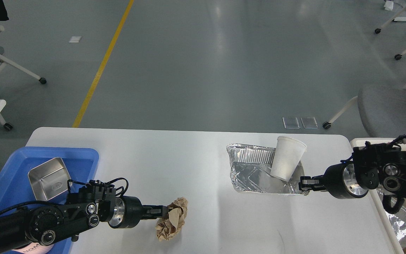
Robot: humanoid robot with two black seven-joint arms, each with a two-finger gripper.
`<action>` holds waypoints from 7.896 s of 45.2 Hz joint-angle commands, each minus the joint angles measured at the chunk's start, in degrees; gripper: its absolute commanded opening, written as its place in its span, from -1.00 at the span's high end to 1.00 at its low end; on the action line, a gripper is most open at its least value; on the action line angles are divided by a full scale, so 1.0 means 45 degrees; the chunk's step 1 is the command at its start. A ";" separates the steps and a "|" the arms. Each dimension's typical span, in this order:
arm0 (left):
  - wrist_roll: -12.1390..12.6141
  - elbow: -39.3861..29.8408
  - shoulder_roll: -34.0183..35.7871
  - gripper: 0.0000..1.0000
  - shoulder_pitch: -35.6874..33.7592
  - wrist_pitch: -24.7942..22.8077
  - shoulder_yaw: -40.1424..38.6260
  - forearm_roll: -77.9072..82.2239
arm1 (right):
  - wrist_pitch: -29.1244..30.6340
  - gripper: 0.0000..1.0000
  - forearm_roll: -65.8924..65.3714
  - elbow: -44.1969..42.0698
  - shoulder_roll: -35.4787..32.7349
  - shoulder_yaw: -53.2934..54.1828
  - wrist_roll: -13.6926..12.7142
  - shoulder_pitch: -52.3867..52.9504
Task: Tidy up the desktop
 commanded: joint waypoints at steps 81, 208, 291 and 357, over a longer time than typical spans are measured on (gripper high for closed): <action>-0.2127 -0.3848 1.1180 1.00 -0.1475 -0.8125 -1.0810 -0.2735 | 0.0000 1.00 0.0040 0.0000 0.0032 0.0079 0.0000 -0.0037; -0.1659 0.5136 -0.5736 -0.91 -0.4503 -0.3287 -0.7236 -0.2519 | 0.0156 1.00 0.0488 -0.0331 -0.0671 0.1523 0.0254 -0.0252; -0.2147 0.6933 -0.2044 -0.91 -0.2276 0.1538 -1.1905 -1.1309 | -0.2207 1.00 0.3868 -1.3164 0.0793 0.6309 0.1328 -0.6853; -0.2831 0.6933 -0.2590 -0.94 -0.2159 0.1363 -1.2451 -1.2051 | -0.6151 -1.00 0.4647 -1.4822 0.4638 0.8885 0.2402 -0.0059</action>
